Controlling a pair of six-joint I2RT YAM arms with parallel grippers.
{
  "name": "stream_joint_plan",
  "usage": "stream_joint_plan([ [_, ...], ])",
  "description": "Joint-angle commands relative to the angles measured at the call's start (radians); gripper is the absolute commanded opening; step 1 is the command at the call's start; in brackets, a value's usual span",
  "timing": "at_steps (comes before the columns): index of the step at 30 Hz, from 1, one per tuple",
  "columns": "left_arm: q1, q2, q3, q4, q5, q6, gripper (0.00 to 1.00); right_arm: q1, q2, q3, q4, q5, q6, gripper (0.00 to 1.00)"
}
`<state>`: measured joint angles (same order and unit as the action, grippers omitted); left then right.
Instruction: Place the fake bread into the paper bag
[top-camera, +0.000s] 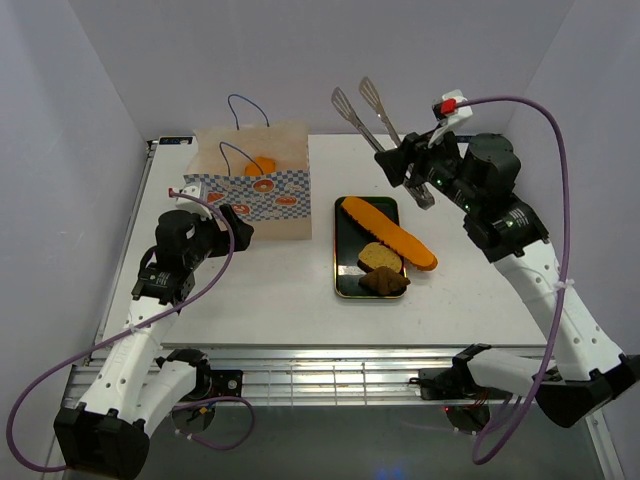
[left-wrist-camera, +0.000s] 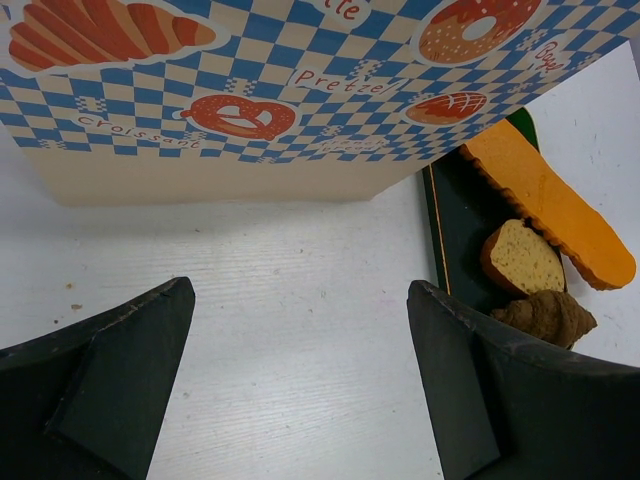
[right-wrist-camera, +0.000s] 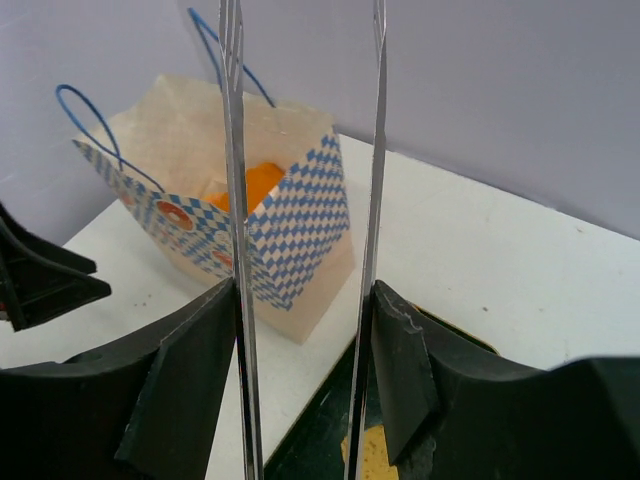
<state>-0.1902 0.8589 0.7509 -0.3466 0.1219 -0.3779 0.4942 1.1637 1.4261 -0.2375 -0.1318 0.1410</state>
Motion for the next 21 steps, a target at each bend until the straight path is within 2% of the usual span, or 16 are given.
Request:
stream_joint_plan([
  [1,-0.003,-0.021,0.033,0.0,-0.014,0.007,0.98,0.003,-0.1,-0.067,0.026,0.191,0.011,0.6],
  [7,-0.003,-0.038,0.034,0.0,-0.028,0.007,0.98,0.001,-0.248,-0.232,0.014,0.394,0.026,0.61],
  [12,-0.005,-0.05,0.03,0.001,-0.041,0.005,0.98,-0.017,-0.291,-0.349,-0.028,0.544,0.043,0.61],
  [17,-0.003,-0.043,0.031,0.0,-0.039,0.005,0.98,-0.118,-0.332,-0.473,-0.029,0.535,0.1,0.61],
  [21,-0.005,-0.044,0.031,0.0,-0.036,0.004,0.98,-0.25,-0.34,-0.565,-0.026,0.411,0.163,0.61],
])
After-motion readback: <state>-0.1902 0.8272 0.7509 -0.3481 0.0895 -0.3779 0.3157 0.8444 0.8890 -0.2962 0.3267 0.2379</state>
